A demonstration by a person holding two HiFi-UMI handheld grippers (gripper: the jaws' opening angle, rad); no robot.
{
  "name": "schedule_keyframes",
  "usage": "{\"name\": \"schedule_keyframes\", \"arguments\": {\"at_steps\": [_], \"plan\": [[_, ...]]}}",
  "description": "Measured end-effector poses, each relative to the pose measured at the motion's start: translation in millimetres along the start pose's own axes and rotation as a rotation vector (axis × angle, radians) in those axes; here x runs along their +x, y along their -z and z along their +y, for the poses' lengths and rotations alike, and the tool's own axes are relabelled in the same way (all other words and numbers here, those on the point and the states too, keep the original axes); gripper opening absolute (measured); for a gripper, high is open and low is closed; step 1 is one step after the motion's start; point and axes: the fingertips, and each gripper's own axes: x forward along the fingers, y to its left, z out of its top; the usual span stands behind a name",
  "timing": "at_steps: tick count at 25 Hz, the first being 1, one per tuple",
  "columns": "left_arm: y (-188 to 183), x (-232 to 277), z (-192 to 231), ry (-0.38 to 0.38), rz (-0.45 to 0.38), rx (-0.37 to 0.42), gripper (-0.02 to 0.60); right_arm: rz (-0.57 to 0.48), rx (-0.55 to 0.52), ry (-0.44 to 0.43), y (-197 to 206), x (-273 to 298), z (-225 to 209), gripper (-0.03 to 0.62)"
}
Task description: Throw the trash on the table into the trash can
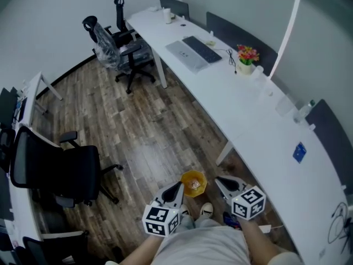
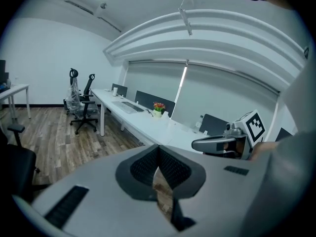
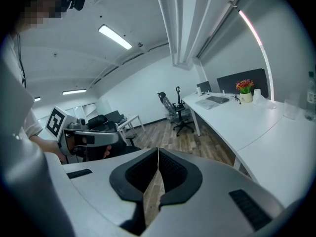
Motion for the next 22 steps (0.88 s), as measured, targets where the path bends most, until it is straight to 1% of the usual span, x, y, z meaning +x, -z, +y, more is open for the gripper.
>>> {"name": "schedule_keyframes", "arguments": {"at_steps": [4,7,10,14,18,22], "plan": [[-2.8,6.2,2.4,0.031,0.004,0.015,0.000,-0.022,0.010,0.043,-2.4,-4.5,-4.3,0.034],[0.3,14.2,0.5,0.068,0.019,0.028,0.000,-0.033,0.019,0.099,-0.3,-12.5,-13.7,0.034],[6.6,24.2,-8.2,0.123,0.039,0.055,0.000,-0.055,0.032,0.163,1.4,-27.4,-25.1,0.034],[4.9,44.6,-33.2,0.228,0.057,0.105,0.000,-0.101,0.059,0.289,1.5,-60.8,-52.1,0.034],[0.7,66.4,-66.6,0.327,0.073,0.137,0.000,-0.136,0.110,0.424,9.7,-110.2,-87.6,0.034],[0.2,88.6,-98.1,0.401,0.096,0.160,0.000,-0.158,0.151,0.540,20.0,-160.5,-126.1,0.034]]}}
